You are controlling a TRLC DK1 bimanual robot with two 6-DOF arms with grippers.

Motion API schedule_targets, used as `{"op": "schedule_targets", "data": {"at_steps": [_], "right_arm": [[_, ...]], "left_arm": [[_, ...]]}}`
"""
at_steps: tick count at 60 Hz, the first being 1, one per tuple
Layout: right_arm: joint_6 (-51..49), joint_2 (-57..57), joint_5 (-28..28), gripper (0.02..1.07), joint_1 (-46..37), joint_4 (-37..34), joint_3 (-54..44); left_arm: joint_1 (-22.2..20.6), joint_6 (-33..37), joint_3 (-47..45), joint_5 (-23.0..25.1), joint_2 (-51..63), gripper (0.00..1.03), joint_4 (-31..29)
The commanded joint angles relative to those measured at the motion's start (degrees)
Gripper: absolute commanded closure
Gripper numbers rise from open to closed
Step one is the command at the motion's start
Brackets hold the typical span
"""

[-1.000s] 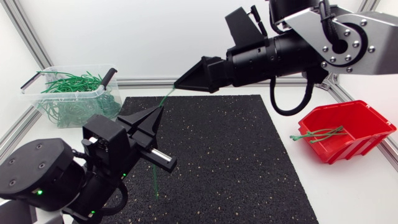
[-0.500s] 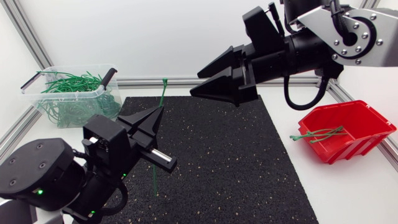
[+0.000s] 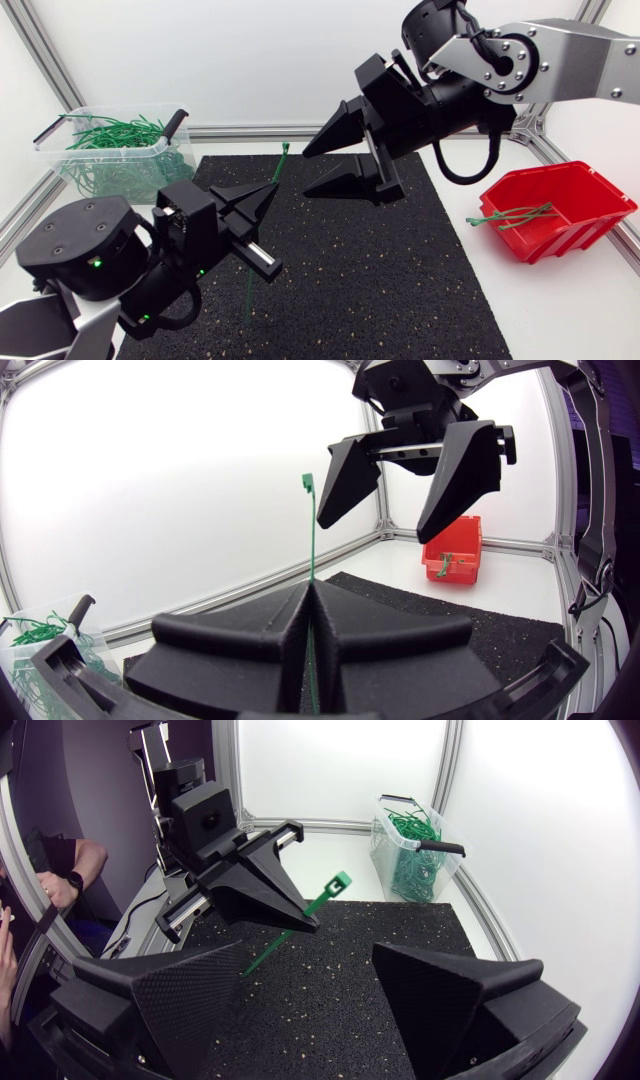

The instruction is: Take a green cable tie from the red box, thread the tail through the head to close it, then place it in the transparent bin on the left.

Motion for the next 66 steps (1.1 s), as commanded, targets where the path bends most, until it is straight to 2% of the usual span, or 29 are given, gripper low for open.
{"op": "schedule_targets", "data": {"at_steps": [1, 6, 14, 24, 29, 38, 54, 66], "right_arm": [[-1.9, 1.0, -0.6, 0.13, 0.0, -0.9, 1.7], [-2.3, 2.0, -0.6, 0.13, -0.5, -1.2, 1.9], [-3.4, 4.8, -2.0, 0.13, -1.9, -3.3, 3.7], [-4.4, 9.0, -3.8, 0.13, -2.8, -6.0, 6.1], [-5.0, 10.7, -5.1, 0.13, -2.9, -8.2, 7.3], [-5.8, 13.3, -7.4, 0.13, -2.2, -11.1, 9.2], [-5.4, 17.7, -10.3, 0.21, 0.0, -14.0, 12.5], [-4.4, 21.1, -12.4, 0.25, 0.9, -14.0, 13.7]], "left_arm": [[2.7, -2.1, 2.2, 4.0, 1.9, 1.00, -0.1], [5.9, -4.6, 2.9, 10.5, 2.3, 1.00, -1.8], [8.6, -6.9, 2.6, 17.5, 2.3, 1.00, -2.7], [12.6, -9.7, 2.2, 30.6, 2.0, 1.00, -4.4], [14.1, -10.3, 2.0, 34.9, 1.9, 1.00, -4.4], [16.7, -11.8, 3.1, 39.6, 4.0, 1.00, -4.4], [19.1, -12.6, 3.4, 41.3, 4.3, 1.00, -4.1], [21.2, -17.2, 5.3, 44.7, 3.8, 1.00, -4.1]]}}
